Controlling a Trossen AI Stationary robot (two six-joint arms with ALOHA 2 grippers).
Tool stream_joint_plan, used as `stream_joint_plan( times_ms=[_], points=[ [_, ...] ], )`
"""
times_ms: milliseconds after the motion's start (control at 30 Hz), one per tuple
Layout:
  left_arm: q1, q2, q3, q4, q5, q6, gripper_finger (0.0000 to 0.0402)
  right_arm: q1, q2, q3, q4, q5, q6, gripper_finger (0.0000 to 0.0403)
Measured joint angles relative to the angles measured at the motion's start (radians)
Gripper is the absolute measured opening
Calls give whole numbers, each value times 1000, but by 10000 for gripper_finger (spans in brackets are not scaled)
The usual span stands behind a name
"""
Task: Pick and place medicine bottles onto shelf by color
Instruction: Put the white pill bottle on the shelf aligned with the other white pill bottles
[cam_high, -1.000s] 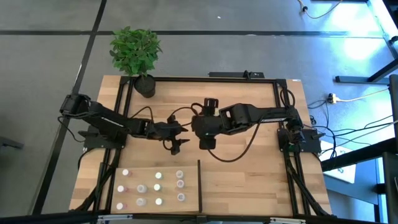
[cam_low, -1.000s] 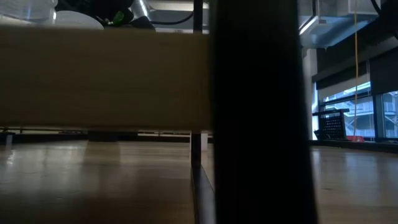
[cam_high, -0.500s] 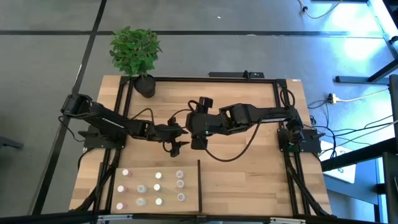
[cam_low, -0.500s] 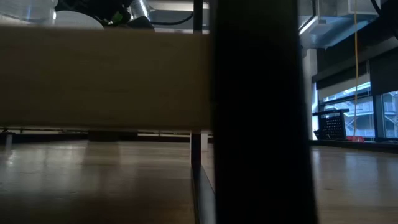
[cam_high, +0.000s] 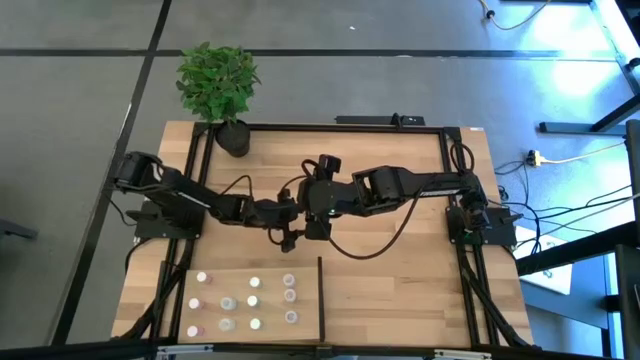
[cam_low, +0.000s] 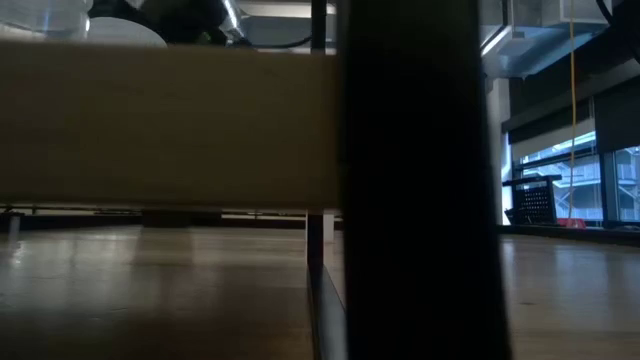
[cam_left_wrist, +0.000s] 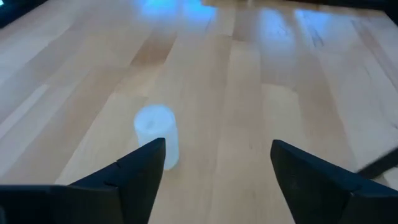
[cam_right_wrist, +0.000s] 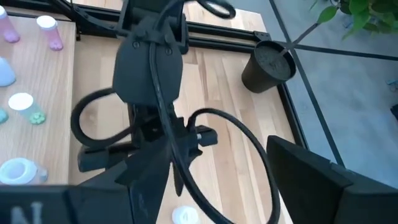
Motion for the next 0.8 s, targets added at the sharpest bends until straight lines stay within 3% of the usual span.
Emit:
stream_joint_plan(
  times_ms=[233,800],
  points=[
    [54,91,0,87,0,-1,318,0,0,0,4,0,0,265],
    [120,262,3,338,0,-1,320,0,0,0,4,0,0,265]
  ],
)
